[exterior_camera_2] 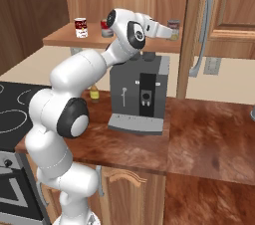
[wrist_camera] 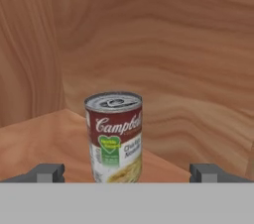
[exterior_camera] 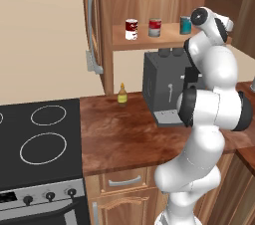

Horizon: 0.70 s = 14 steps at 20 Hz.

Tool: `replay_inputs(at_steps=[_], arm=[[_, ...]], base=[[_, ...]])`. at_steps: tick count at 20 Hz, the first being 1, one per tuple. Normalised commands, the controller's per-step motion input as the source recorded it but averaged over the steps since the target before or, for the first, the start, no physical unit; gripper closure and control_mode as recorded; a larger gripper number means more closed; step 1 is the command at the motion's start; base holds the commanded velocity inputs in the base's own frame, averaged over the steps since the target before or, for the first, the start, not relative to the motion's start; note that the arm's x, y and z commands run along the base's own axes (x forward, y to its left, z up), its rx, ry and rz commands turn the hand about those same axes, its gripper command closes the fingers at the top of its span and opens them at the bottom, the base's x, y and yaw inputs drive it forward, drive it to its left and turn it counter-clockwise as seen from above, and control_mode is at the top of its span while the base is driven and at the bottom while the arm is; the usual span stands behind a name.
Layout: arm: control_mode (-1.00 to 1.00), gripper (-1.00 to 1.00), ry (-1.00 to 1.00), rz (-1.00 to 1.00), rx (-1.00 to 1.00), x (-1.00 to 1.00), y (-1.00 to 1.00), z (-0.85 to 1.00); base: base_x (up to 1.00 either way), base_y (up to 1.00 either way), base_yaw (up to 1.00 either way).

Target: Stack two cans on top of the other two cans in the cabinet.

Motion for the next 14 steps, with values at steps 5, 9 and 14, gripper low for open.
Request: replay_inputs(at_steps=[5,9,14], arm=[[-1.0,-1.0,0.0,0.0,0.0,0.02,-0.02,0.0],[-1.0,-1.0,0.0,0.0,0.0,0.0,-0.04,-0.03],[-1.0,-1.0,0.0,0.0,0.0,0.0,-0.05,-0.08]], base=[[0.0,0.0,0.0],[0.0,0.0,0.0],[0.0,0.0,0.0]])
